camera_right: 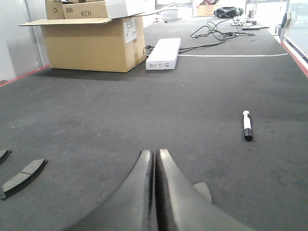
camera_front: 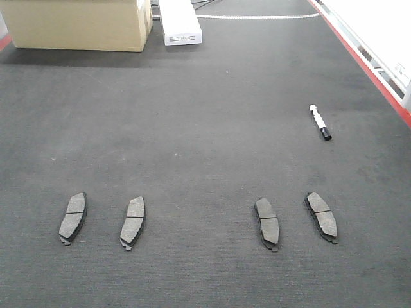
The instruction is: Move and align brake pads A on conveyor
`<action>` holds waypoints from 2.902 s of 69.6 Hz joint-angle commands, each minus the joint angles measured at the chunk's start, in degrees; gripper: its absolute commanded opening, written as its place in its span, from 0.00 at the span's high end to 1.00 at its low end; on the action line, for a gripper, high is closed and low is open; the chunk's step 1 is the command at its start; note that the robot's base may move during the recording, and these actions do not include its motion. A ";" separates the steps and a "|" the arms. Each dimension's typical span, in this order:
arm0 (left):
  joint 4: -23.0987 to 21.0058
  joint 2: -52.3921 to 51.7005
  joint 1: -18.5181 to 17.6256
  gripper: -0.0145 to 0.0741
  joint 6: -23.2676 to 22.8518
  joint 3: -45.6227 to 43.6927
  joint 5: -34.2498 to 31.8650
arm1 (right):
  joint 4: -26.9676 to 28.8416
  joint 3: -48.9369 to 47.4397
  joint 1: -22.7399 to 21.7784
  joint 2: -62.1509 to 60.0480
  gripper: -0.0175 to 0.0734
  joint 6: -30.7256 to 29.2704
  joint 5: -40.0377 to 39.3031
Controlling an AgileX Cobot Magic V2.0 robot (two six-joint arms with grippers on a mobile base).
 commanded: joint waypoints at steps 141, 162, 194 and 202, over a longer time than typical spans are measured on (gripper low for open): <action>0.14 -0.87 3.73 0.85 -0.41 -0.53 -3.80 | 5.38 19.82 -22.12 -7.04 0.82 -10.57 -26.29; 0.14 -0.87 3.73 0.85 -0.41 -0.53 -3.80 | 5.38 19.82 -22.12 -6.99 0.82 -10.57 -26.36; 0.14 -0.87 3.73 0.85 -0.41 -0.53 -3.80 | 5.38 19.82 -22.12 -6.99 0.82 -10.57 -26.36; 0.14 -0.87 3.73 0.85 -0.41 -0.53 -3.80 | 5.32 19.82 -22.12 -6.99 0.82 -10.57 -26.36</action>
